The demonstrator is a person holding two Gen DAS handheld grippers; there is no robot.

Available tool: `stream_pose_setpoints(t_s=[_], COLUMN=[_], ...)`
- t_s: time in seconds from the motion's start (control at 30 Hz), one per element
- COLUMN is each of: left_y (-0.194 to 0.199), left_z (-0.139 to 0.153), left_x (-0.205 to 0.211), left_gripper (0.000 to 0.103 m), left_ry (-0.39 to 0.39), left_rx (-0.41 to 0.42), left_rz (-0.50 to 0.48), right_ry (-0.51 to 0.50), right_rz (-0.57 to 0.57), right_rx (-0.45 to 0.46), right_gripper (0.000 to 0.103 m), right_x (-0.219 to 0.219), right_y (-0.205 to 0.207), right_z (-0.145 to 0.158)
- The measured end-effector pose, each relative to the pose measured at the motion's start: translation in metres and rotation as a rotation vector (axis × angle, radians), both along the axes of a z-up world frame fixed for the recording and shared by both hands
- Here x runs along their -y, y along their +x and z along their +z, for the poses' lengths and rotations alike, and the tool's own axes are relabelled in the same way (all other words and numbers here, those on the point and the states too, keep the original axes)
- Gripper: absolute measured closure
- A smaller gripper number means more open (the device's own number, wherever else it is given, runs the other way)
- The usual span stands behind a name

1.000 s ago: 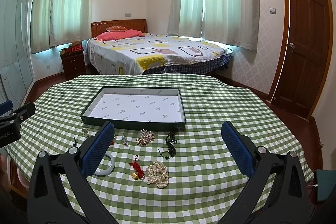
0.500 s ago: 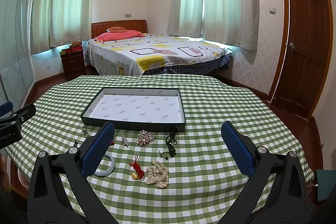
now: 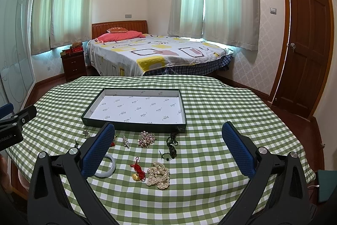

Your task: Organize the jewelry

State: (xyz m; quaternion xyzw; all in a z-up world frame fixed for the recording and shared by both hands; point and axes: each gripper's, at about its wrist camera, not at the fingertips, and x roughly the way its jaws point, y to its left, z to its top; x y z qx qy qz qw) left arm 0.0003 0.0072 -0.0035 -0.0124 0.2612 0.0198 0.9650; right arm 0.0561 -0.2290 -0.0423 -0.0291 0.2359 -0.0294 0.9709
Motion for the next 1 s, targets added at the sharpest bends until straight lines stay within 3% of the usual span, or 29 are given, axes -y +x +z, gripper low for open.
stream_pose_setpoints(t_s=[1.0], left_y=[0.0047], left_z=[-0.0063], left_x=[-0.0013], left_gripper=[0.007], left_ry=[0.010], left_rx=[-0.018], left_rz=[0.002], right_ry=[0.016], right_rz=[0.009], right_rx=[-0.009], right_gripper=[0.004], right_x=[-0.0037], right_y=[0.0048], right_z=[-0.0078])
